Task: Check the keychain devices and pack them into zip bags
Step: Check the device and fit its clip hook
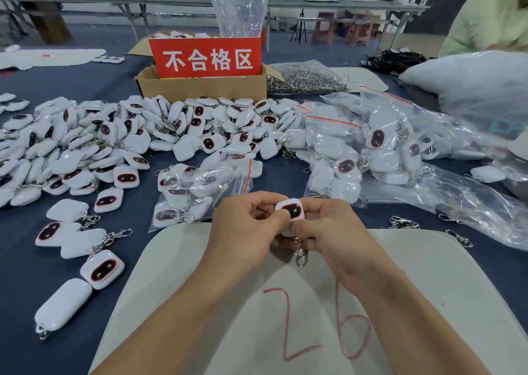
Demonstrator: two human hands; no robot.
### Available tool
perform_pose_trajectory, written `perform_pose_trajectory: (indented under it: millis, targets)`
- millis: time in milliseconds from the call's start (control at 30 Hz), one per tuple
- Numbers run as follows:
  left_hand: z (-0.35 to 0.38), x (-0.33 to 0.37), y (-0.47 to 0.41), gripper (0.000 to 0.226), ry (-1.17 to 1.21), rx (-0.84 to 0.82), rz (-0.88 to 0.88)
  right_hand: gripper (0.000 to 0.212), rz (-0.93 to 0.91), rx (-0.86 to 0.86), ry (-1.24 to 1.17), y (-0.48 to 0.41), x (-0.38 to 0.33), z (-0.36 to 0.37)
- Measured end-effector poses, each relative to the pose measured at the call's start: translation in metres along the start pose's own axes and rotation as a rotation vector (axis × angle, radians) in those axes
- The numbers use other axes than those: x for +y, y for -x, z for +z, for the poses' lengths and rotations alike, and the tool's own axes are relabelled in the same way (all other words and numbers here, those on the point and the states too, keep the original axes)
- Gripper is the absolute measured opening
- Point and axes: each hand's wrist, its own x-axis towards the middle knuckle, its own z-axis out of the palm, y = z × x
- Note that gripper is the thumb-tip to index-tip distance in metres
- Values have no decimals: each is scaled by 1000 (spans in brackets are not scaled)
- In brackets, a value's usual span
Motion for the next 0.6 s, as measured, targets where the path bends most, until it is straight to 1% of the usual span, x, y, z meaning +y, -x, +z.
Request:
perform_pose_trajectory:
  millis: [100,200,300,367,433,467,500,533,600]
  targets:
    - [0,-1,0,22,4,-1,10,40,-14,28,-5,-1,1,0]
    - [0,-1,1,23,-5,7,12,36,-18,30,9,-1,2,-1]
    - [-1,0,1,22,9,-4,1,33,-38,49,59,1,2,-1]
    - [-1,2,2,19,38,-8,3,31,-100,146,137,0,3,1]
    - [0,3,3,16,53,27,8,30,-221,272,234,0,3,5]
    - [0,2,3,11,59,55,5,33,-283,301,269,0,3,7]
    - [1,2,4,8,57,85,-1,36,-324,290,291,1,3,8]
    - [2,0,4,10,27,116,2,38,-345,246,334,2,4,8]
    - [3,-2,5,20,-96,151,41,43,-338,121,485,7,3,9]
